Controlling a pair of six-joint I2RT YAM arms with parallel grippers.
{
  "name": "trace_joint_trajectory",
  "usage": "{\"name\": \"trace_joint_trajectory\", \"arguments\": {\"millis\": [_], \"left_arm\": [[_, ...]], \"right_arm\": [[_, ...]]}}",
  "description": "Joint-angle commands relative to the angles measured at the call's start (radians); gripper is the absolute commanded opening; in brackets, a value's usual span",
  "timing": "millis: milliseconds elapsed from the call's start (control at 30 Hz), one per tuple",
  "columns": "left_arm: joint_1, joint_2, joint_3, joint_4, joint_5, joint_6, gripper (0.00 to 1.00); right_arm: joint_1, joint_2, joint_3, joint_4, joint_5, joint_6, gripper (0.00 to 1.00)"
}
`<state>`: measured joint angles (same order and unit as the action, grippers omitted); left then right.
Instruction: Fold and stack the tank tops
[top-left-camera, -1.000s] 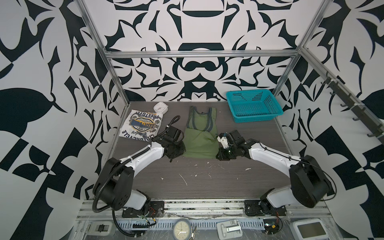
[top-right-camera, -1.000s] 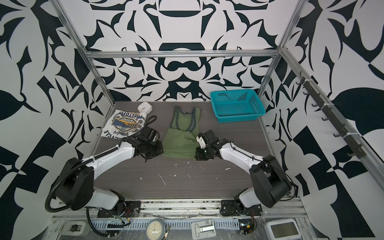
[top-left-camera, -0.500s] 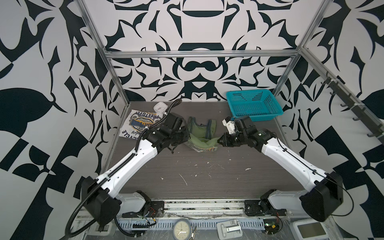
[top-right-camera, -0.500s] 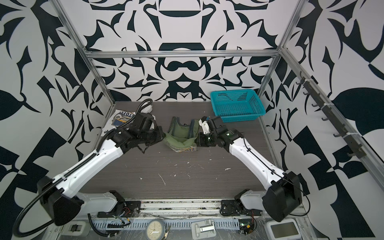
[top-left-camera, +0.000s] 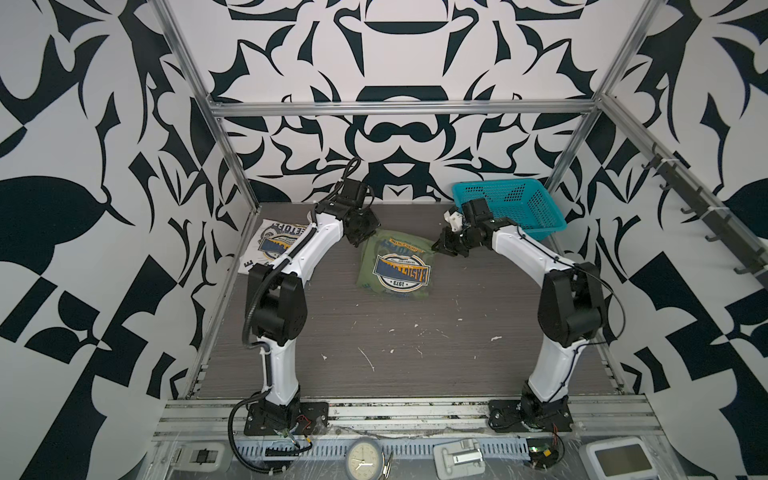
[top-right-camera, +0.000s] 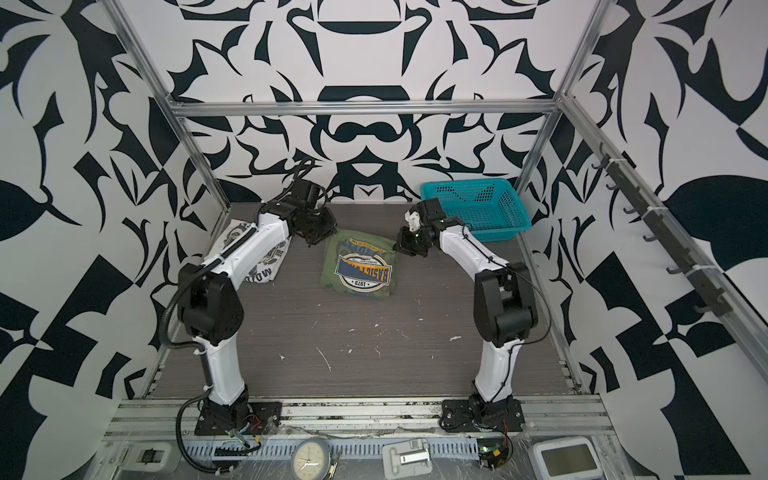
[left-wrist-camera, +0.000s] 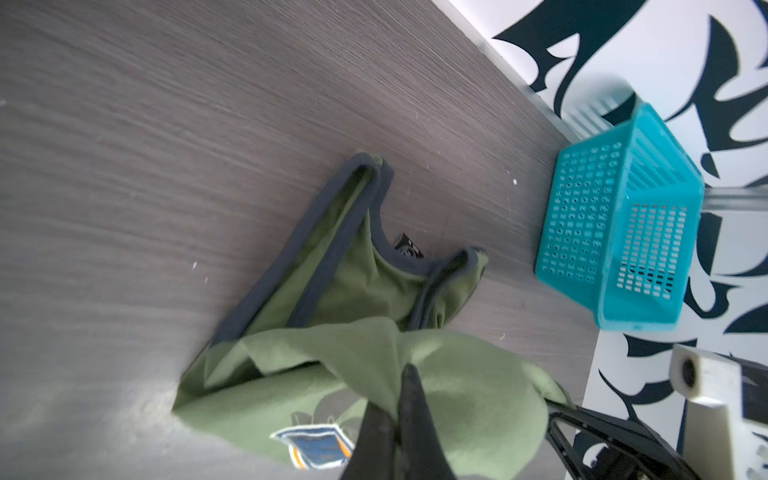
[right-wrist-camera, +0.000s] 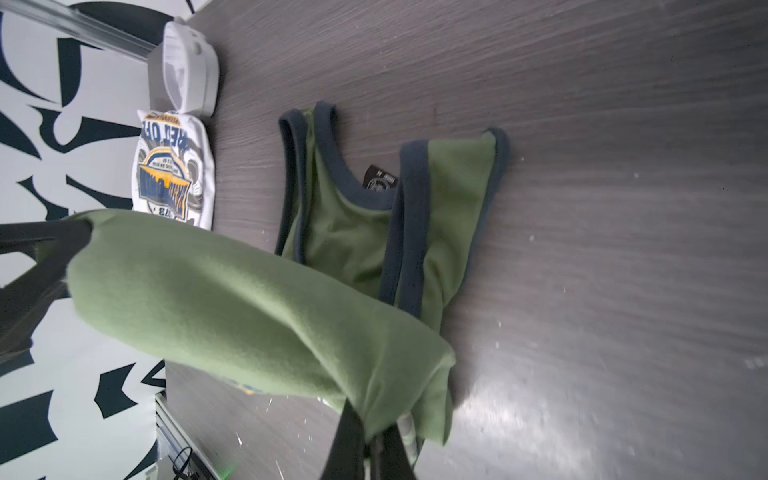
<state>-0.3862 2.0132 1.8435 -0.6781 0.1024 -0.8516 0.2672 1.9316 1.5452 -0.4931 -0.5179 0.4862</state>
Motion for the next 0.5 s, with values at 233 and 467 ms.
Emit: {"name": "trace_joint_trajectory", "arguments": {"millis": [233,467], "left_arm": [[0.071,0.220,0.165,0.073,0.129,-0.014,0.07],[0.087,0.381,0.320,0.109,0.188,-0.008,0.16]], "right_arm": [[-0.039,0.190,0.249,0.015,-0.035,-0.020,0.00],[-0.064,0.297,0.352,0.006,-0.018,-0.006,0.01]]}}
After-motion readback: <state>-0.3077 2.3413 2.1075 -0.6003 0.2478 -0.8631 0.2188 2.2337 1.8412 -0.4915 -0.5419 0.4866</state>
